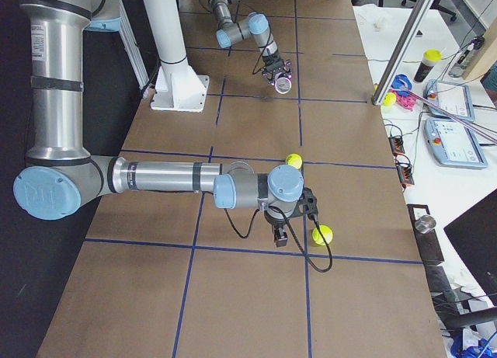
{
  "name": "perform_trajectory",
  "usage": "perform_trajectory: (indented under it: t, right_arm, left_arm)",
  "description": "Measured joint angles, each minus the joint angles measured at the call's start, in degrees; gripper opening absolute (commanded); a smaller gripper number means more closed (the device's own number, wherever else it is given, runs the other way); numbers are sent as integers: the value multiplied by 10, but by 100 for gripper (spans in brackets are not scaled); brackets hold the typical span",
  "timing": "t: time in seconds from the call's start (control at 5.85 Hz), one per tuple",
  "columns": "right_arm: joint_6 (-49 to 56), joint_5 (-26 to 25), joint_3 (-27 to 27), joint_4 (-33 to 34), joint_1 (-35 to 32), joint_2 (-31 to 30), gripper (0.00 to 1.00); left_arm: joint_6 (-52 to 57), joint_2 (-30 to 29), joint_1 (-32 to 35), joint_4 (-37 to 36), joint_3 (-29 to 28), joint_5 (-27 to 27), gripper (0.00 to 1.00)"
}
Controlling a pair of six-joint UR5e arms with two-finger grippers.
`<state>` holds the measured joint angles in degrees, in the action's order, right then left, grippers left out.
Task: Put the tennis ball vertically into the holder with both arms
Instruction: 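Lift and tilt the can upright with the left gripper while the right arm enters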
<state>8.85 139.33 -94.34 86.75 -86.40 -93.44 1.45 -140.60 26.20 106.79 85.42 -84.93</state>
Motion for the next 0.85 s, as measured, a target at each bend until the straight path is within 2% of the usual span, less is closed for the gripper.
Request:
perform_trajectory:
  t: [0.17,0.51,0.85]
  right_arm:
    - [0,7,-1,-6,0,8,100]
    - [-3,23,2,-60,20,35,100]
    - [-88,23,7,-88,80,101,99]
  left_arm:
    - [-88,14,11,129,8,6,70]
    - [-234,51,17,370,8,89,71]
    - [-286,91,-6,536,-15,166,71]
